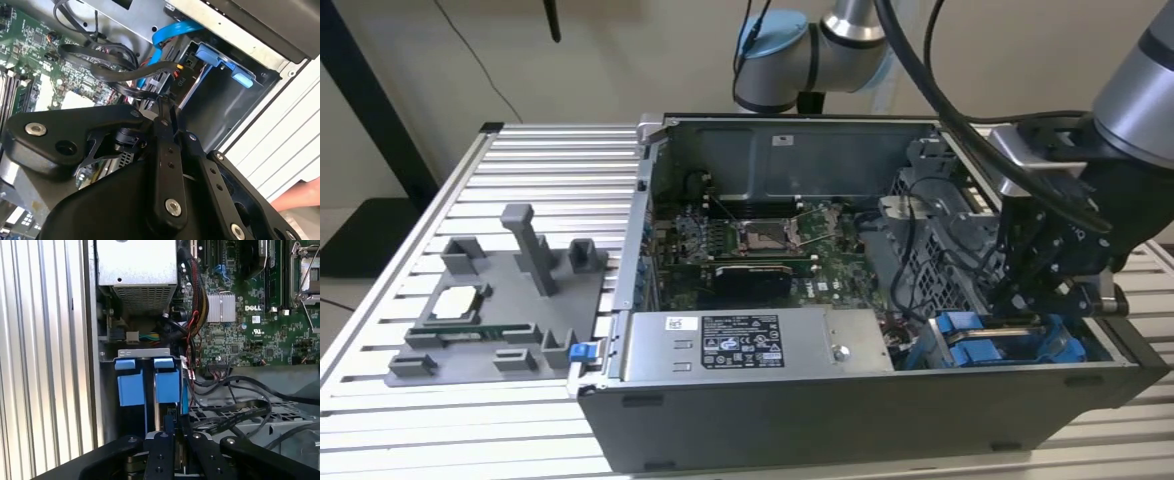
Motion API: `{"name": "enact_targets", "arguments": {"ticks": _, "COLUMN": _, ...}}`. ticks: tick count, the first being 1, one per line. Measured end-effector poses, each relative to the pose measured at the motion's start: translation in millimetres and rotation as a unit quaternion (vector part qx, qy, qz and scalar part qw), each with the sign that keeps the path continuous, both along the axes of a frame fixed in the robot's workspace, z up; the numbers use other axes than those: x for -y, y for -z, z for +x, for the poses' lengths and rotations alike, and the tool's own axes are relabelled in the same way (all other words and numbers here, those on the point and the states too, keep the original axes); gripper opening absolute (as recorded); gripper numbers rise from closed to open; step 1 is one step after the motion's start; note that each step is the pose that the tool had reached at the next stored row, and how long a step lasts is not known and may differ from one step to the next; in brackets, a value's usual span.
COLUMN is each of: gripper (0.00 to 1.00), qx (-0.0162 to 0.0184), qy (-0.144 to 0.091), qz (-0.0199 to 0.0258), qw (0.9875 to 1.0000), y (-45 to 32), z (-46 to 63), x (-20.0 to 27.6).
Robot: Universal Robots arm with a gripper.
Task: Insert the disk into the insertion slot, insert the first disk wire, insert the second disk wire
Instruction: 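Insert the second disk wire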
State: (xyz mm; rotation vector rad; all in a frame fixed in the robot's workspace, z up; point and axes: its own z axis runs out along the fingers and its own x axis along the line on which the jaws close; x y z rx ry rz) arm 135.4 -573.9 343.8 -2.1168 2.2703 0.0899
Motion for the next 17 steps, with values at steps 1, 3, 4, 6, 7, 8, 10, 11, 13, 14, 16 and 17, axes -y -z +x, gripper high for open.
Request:
{"name": "enact_targets", "arguments": {"ticks": 1, "gripper": 0.0, "qx": 0.0, "qy": 0.001, "qz": -0.0002, "qw": 1.0, "y": 0.2, "z": 0.0, "x": 0.0}}
{"name": "enact_targets", "arguments": {"ticks": 3, "gripper": 0.0, "qx": 0.0, "qy": 0.003, "qz": -0.0002, "qw": 1.0, "y": 0.6, "z": 0.0, "x": -0.3}}
{"name": "enact_targets", "arguments": {"ticks": 4, "gripper": 0.0, "qx": 0.0, "qy": 0.003, "qz": -0.0003, "qw": 1.0, "y": 0.7, "z": 0.1, "x": -0.4}}
{"name": "enact_targets", "arguments": {"ticks": 6, "gripper": 0.0, "qx": 0.0, "qy": 0.003, "qz": -0.0004, "qw": 1.0, "y": 1.0, "z": 0.4, "x": -0.8}}
{"name": "enact_targets", "arguments": {"ticks": 7, "gripper": 0.0, "qx": 0.0, "qy": 0.003, "qz": -0.0003, "qw": 1.0, "y": 1.2, "z": 0.6, "x": -0.9}}
{"name": "enact_targets", "arguments": {"ticks": 8, "gripper": 0.0, "qx": 0.0, "qy": 0.003, "qz": -0.0004, "qw": 1.0, "y": 1.4, "z": 0.8, "x": -1.0}}
{"name": "enact_targets", "arguments": {"ticks": 10, "gripper": 0.0, "qx": 0.0, "qy": 0.003, "qz": -0.0006, "qw": 1.0, "y": 1.9, "z": 1.0, "x": -1.2}}
{"name": "enact_targets", "arguments": {"ticks": 11, "gripper": 0.0, "qx": 0.0001, "qy": 0.003, "qz": -0.0003, "qw": 1.0, "y": 2.5, "z": 1.2, "x": -1.3}}
{"name": "enact_targets", "arguments": {"ticks": 13, "gripper": 0.0, "qx": 0.0, "qy": 0.003, "qz": -0.0003, "qw": 1.0, "y": 4.4, "z": 1.5, "x": -1.3}}
{"name": "enact_targets", "arguments": {"ticks": 14, "gripper": 0.0, "qx": 0.0001, "qy": 0.003, "qz": -0.0003, "qw": 1.0, "y": 5.9, "z": 1.5, "x": -1.3}}
{"name": "enact_targets", "arguments": {"ticks": 16, "gripper": 0.0, "qx": 0.0002, "qy": 0.003, "qz": -0.0011, "qw": 1.0, "y": 8.5, "z": 1.6, "x": -1.3}}
{"name": "enact_targets", "arguments": {"ticks": 17, "gripper": 0.0, "qx": 0.0002, "qy": 0.003, "qz": -0.0011, "qw": 1.0, "y": 8.6, "z": 1.6, "x": -1.3}}
